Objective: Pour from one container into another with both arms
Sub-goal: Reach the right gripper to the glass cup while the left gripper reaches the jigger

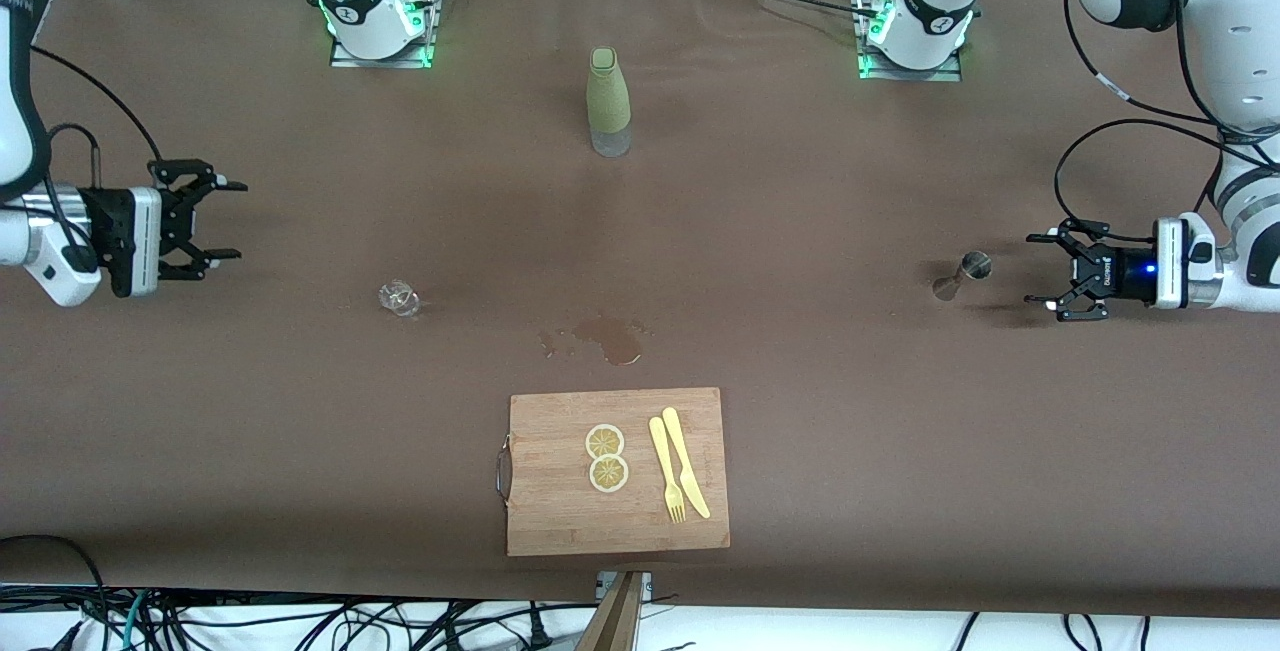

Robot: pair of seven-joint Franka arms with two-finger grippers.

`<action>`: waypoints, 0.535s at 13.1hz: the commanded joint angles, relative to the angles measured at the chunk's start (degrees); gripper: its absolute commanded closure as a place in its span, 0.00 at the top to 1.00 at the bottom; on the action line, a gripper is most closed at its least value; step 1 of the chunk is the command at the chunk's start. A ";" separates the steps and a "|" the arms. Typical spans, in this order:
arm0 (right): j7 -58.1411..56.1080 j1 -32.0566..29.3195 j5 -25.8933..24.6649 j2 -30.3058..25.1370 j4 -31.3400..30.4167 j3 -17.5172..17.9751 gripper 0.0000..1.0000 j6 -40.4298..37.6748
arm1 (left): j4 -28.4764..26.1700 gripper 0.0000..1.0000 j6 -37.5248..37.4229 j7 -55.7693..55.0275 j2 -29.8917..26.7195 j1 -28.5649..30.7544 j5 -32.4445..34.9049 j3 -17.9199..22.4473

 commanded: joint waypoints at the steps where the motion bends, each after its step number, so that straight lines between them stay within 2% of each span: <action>1: -10.51 -1.86 7.46 5.85 0.52 0.27 1.00 1.83 | 0.36 1.00 -1.03 10.35 5.07 1.35 -4.41 -0.08; 3: -19.73 -3.00 14.05 10.77 0.52 0.27 1.00 3.24 | -0.43 1.00 -1.03 14.23 7.97 1.26 -6.62 -0.08; 5: -29.13 -3.44 20.03 15.60 0.52 0.27 1.00 3.33 | -2.36 1.00 -0.85 16.52 8.34 1.00 -7.24 -0.87; 7: -36.96 -3.62 23.65 19.30 0.52 0.27 1.00 3.42 | -2.98 1.00 -0.50 17.93 9.03 0.56 -7.85 -1.74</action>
